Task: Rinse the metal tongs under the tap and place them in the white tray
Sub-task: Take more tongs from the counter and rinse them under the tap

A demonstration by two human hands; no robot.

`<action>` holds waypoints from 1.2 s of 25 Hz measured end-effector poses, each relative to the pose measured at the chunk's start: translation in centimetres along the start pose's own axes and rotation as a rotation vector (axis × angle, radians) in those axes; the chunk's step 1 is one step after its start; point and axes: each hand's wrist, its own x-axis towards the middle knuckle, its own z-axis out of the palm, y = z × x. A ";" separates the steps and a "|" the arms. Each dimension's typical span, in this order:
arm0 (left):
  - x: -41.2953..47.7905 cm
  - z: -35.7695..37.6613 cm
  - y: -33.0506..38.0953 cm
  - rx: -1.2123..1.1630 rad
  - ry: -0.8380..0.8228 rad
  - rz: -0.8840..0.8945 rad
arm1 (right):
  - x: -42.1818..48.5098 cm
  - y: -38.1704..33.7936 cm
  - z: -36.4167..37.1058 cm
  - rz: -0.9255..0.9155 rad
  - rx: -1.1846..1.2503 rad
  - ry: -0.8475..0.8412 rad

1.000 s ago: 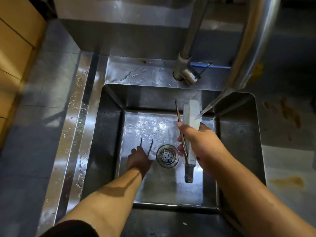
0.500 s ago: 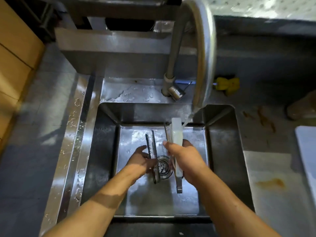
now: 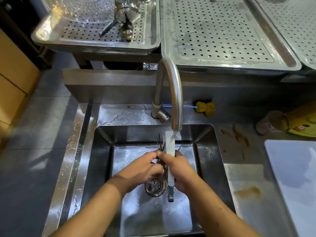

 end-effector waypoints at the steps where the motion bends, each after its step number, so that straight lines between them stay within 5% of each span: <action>1: 0.1 0.1 0.0 -0.016 0.064 0.008 | 0.0 0.0 0.1 -0.016 0.031 0.016; 4: 2.0 0.7 -0.1 -0.081 0.309 -0.035 | 0.1 0.2 0.6 -0.065 -0.108 0.088; 7: 3.6 2.4 0.2 -0.428 0.276 -0.222 | -0.2 0.2 1.2 -0.152 -0.397 0.119; 14: 6.2 3.9 -0.3 -0.638 0.385 -0.276 | -1.1 -0.6 -0.7 -0.284 -0.688 0.048; 19: 7.5 3.8 0.0 -0.837 0.443 -0.231 | -1.3 -0.3 -0.9 -0.356 -0.556 0.038; 25: 7.6 3.3 -0.5 -0.792 0.472 -0.249 | -2.4 -0.2 -0.9 -0.189 -0.446 0.000; 30: 7.0 3.2 -0.2 -0.764 0.332 -0.232 | -2.4 0.1 -0.5 -0.188 -0.384 -0.026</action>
